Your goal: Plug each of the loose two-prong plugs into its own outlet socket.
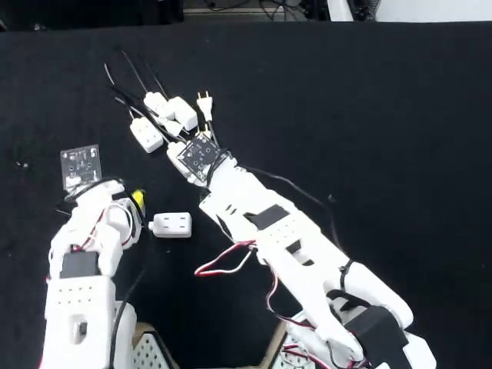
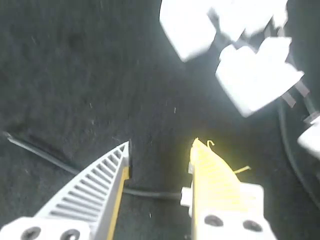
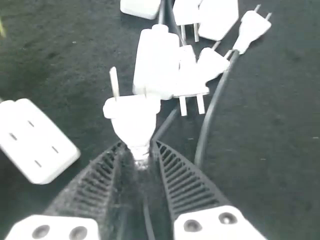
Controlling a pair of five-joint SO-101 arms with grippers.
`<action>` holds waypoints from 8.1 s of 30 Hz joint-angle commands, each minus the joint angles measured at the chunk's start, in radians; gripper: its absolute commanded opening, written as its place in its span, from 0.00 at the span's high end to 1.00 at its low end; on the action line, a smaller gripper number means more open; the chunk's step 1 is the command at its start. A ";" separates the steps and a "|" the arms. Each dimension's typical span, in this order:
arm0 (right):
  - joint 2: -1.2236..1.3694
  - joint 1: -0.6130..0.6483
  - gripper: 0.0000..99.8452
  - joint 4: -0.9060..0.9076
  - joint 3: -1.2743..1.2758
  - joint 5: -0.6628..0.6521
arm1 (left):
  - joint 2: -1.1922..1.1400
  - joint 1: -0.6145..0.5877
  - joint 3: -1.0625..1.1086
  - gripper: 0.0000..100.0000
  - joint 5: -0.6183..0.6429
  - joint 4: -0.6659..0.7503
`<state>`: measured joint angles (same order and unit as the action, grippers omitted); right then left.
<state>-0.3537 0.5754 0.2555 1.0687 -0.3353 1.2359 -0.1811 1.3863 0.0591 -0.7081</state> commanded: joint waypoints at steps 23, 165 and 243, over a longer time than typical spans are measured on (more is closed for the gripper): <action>-0.265 0.181 0.99 -0.114 0.163 0.008 | 0.566 0.177 0.130 0.80 -0.051 -0.173; -0.450 0.126 0.99 0.773 -0.229 -0.203 | 0.555 0.077 0.189 0.80 -0.095 -0.161; -0.690 0.272 0.99 0.242 0.183 0.190 | 0.196 0.213 0.150 0.80 -0.074 0.057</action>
<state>-1.0058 0.8393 0.5363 1.2589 -0.1557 1.4200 -0.0276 1.5612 -0.0130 -0.6605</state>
